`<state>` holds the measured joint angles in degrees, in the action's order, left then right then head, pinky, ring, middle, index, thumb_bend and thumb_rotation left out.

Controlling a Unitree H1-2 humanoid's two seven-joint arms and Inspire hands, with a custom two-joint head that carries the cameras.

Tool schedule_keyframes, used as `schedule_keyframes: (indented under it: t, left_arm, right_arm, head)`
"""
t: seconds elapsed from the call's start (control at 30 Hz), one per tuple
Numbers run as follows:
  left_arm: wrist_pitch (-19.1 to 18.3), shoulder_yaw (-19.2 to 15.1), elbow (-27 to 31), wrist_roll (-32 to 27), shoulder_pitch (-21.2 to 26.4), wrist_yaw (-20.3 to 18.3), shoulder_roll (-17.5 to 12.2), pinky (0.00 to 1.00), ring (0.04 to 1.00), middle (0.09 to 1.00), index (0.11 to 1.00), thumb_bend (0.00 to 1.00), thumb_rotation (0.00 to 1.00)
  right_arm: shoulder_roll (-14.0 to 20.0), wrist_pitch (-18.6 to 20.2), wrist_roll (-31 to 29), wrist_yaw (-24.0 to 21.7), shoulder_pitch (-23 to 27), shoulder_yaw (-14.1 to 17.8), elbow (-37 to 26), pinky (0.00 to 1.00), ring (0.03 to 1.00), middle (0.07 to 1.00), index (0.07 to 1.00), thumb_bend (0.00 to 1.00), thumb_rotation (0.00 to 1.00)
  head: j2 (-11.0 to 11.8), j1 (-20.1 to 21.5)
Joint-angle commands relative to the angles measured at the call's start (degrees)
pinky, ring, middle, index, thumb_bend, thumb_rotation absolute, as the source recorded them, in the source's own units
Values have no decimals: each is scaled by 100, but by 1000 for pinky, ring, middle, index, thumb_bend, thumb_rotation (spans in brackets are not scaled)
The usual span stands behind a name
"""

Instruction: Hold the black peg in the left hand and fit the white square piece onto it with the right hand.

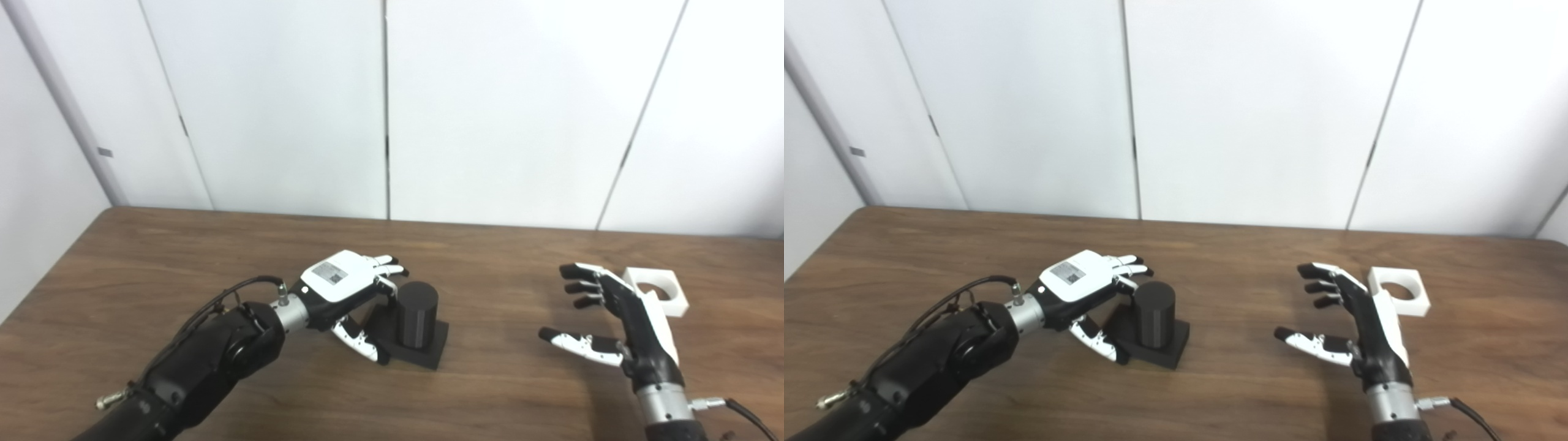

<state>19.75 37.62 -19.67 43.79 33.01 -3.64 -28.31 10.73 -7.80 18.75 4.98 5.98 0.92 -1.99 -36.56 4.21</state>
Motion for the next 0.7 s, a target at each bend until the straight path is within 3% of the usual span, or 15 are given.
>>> schedule_keyframes:
  t: [0.0, 0.17, 0.2, 0.47, 0.5, 0.57, 0.67]
  left_arm:
    - [77, 438, -117, 461, -350, -612, 91, 888, 958, 911, 494, 521, 79]
    - [106, 450, -102, 549, -416, -501, 23, 871, 944, 904, 494, 521, 80]
    - [136, 449, -120, 562, -430, -456, 2, 870, 944, 904, 494, 521, 80]
    - [232, 399, -84, 480, -527, -410, -188, 849, 928, 903, 494, 523, 73]
    - [283, 392, -121, 463, -547, -355, -203, 845, 925, 901, 493, 523, 73]
    - [399, 387, -214, 452, -580, -215, -232, 834, 913, 899, 493, 523, 70]
    - [495, 366, -249, 416, -621, -112, -274, 816, 901, 892, 493, 523, 68]
  right_arm:
    - [119, -239, 30, 108, 274, 94, -284, 570, 675, 726, 695, 635, 0]
    - [352, -12, 177, 5, 395, 200, -460, 563, 682, 733, 699, 678, 7]
    - [452, 49, 245, -54, 429, 199, -507, 564, 684, 734, 700, 681, 5]
    - [1179, 782, 1258, -495, 731, 138, -918, 567, 692, 757, 755, 769, 75]
    - [1315, 1047, 1561, -677, 775, 76, -995, 567, 695, 759, 755, 779, 67]
    - [1556, 1463, 2127, -985, 868, -47, -1097, 628, 821, 892, 789, 814, 97]
    - [1770, 1803, 2535, -1306, 1005, -169, -1121, 687, 891, 948, 798, 848, 98]
  head:
    - [8, 137]
    - [91, 593]
    - [128, 847]
    - [398, 1565]
    - [469, 1699]
    - [527, 1864]
    - [599, 2091]
